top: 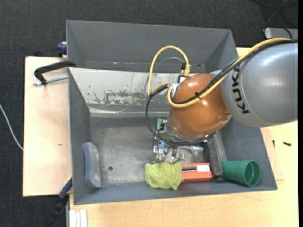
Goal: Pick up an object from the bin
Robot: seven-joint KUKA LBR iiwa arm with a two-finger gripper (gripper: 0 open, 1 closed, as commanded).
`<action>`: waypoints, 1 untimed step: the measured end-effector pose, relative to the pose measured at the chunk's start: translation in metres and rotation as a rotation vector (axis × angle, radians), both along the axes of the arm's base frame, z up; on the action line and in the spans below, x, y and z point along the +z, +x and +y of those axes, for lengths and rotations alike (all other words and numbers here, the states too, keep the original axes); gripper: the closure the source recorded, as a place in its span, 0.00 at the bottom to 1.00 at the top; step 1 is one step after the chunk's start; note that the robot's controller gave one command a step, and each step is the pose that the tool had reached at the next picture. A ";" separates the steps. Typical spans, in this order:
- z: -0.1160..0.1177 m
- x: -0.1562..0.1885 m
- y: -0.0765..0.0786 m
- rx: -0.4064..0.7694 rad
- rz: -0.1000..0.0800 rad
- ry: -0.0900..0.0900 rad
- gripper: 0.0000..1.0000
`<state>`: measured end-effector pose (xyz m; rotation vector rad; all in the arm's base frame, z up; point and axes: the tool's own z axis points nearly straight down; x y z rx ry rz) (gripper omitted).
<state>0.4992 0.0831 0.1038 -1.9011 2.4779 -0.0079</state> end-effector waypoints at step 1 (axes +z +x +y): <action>0.000 0.000 0.000 0.000 0.000 0.000 1.00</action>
Offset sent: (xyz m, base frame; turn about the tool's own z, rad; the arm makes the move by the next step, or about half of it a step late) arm 0.0000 0.0000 0.0000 0.0000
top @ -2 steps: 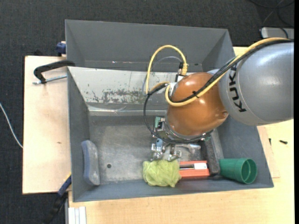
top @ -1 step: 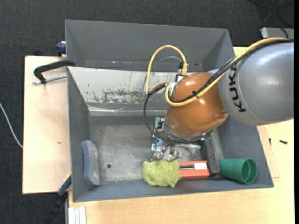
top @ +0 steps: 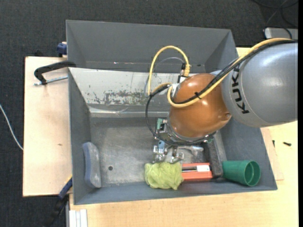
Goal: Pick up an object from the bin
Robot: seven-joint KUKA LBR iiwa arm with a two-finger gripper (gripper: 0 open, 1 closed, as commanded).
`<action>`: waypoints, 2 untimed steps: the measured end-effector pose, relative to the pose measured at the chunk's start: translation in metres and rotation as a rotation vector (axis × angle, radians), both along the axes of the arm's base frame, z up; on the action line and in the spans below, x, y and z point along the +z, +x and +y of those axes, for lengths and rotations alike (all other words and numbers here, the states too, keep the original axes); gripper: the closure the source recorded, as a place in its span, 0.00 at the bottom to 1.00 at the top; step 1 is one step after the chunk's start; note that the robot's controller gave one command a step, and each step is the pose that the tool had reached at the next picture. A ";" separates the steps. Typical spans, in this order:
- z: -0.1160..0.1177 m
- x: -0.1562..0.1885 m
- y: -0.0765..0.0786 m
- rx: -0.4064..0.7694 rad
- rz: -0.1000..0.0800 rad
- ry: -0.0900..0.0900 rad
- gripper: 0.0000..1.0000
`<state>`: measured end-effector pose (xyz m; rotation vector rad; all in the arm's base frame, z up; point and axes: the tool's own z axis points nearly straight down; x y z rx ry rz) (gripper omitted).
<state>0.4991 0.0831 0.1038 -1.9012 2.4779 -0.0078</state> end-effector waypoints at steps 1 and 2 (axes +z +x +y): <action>0.000 0.000 0.000 0.000 0.000 0.000 1.00; 0.000 0.000 0.000 0.000 0.000 0.000 1.00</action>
Offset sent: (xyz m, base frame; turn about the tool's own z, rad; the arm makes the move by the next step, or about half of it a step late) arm 0.0000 0.0000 0.0000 0.0000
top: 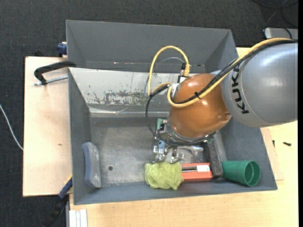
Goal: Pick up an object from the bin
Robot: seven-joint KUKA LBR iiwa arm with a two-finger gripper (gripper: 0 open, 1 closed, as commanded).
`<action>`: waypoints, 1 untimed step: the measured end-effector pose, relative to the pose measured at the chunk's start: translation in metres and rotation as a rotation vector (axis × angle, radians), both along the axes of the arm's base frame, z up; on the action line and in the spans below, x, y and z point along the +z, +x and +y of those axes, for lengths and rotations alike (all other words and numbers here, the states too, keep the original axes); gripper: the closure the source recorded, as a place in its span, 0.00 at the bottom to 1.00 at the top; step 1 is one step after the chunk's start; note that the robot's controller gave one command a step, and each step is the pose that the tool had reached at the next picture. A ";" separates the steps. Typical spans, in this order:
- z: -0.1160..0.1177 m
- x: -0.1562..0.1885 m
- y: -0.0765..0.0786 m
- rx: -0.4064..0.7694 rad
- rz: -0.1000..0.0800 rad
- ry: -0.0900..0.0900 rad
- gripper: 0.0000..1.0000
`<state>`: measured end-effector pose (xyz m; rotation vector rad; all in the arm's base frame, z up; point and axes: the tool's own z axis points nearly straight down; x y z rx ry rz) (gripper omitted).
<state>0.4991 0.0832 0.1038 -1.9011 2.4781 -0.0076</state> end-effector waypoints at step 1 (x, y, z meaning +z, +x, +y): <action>0.000 0.000 0.000 0.000 0.000 0.000 1.00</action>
Offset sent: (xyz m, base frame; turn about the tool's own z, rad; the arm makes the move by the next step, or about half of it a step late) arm 0.0000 0.0000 0.0000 0.0000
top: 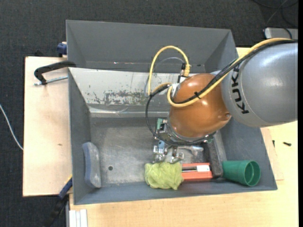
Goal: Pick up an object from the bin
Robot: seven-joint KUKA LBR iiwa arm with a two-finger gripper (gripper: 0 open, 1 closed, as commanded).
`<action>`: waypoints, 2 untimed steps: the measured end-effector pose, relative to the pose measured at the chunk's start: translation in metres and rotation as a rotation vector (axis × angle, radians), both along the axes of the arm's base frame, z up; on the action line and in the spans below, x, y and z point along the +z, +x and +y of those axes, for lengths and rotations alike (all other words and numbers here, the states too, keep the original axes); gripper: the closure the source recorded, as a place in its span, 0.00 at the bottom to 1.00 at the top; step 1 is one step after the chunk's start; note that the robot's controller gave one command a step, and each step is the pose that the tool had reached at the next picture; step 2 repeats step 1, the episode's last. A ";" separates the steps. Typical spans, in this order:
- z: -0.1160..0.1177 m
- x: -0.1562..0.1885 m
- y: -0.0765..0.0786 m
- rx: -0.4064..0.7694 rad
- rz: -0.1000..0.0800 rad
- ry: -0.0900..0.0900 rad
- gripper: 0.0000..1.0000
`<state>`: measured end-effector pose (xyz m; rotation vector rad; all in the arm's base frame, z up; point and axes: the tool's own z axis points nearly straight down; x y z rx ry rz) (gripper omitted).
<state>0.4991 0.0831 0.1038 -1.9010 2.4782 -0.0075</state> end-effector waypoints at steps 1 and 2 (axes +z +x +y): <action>0.000 0.000 0.000 0.000 0.000 0.000 1.00; 0.000 0.000 0.000 0.000 0.000 0.000 1.00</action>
Offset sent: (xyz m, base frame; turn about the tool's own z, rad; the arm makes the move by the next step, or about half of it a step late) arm 0.0000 0.0000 0.0000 0.0000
